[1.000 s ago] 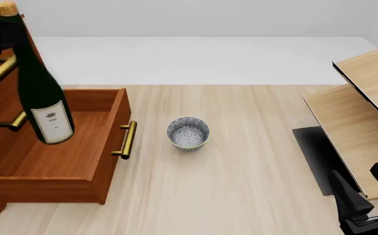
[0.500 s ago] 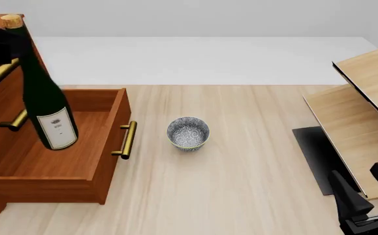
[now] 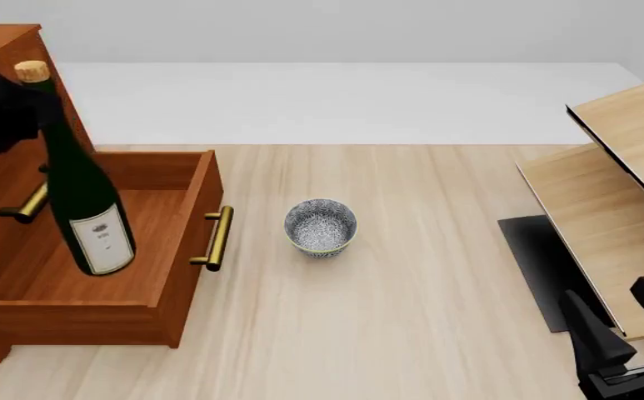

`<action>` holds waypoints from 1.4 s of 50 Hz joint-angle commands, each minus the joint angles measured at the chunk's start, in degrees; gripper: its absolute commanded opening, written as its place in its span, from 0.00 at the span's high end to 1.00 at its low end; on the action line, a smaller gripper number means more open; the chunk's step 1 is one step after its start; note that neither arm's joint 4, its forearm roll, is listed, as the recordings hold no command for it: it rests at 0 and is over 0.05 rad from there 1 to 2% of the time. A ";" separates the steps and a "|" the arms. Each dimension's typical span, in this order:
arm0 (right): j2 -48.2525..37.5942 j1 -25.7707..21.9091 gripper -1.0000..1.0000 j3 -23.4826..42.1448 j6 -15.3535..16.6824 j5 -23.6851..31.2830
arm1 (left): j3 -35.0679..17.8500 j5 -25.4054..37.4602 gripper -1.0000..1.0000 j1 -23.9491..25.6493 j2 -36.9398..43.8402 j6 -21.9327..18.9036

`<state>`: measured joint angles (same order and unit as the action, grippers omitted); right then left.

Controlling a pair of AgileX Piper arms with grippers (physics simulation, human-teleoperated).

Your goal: Put the wine bottle in the bottom drawer of the cabinet.

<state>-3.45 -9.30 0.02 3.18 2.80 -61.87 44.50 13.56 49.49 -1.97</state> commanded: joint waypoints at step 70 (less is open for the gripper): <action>-0.27 0.50 0.00 0.00 0.66 0.02 | 7.17 -10.51 1.00 -4.09 8.24 -0.03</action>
<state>-3.67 -8.89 0.02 4.05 2.94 -54.39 35.84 10.79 54.87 -1.42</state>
